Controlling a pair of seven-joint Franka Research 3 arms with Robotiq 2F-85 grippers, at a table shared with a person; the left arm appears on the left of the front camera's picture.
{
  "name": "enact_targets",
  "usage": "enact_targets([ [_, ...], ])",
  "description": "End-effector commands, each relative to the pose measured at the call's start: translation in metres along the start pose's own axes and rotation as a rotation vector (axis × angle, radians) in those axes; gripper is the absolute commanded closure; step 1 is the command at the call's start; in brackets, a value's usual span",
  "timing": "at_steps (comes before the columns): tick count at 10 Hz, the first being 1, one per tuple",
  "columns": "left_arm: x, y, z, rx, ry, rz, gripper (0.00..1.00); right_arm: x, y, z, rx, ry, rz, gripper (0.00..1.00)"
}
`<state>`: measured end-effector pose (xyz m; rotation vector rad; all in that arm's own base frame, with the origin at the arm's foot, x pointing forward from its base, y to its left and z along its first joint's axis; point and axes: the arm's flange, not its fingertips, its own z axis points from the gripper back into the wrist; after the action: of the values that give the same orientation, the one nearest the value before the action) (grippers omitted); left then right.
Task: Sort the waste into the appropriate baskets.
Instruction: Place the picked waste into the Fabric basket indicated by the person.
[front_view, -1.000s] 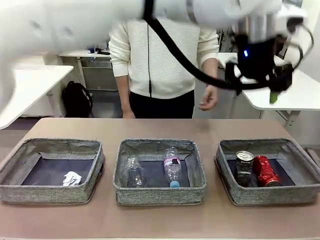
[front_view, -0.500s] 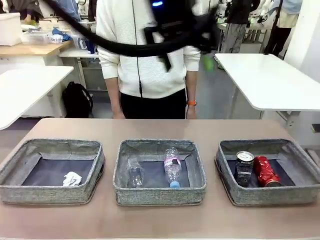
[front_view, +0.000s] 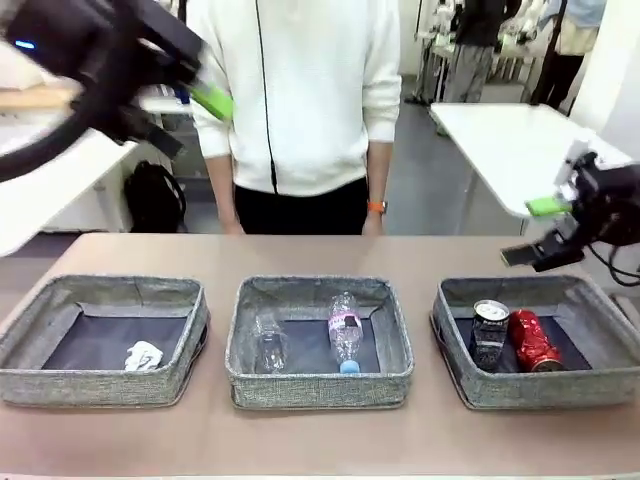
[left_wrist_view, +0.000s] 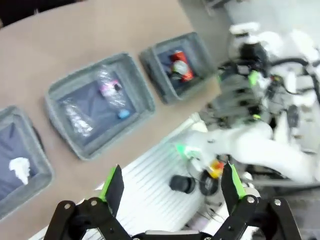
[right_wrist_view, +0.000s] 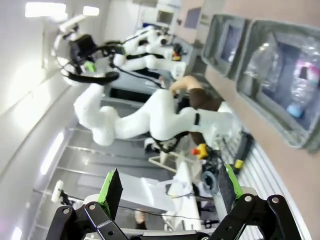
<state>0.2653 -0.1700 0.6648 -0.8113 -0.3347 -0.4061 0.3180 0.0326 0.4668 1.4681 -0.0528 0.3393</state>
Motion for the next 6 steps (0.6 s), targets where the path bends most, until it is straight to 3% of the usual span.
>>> enact_targets([
  [1,-0.018,0.041,0.012,-0.255,0.126,-0.018,0.00,0.001,0.021,-0.029,0.119,-0.091,-0.115,0.00],
  [3,-0.043,0.090,0.021,-0.520,0.136,-0.019,0.00,0.002,0.039,-0.038,0.143,-0.210,-0.166,0.00],
  [6,-0.061,0.086,-0.062,-0.650,-0.107,0.019,0.00,-0.005,0.056,-0.009,0.116,-0.308,-0.104,0.00],
])
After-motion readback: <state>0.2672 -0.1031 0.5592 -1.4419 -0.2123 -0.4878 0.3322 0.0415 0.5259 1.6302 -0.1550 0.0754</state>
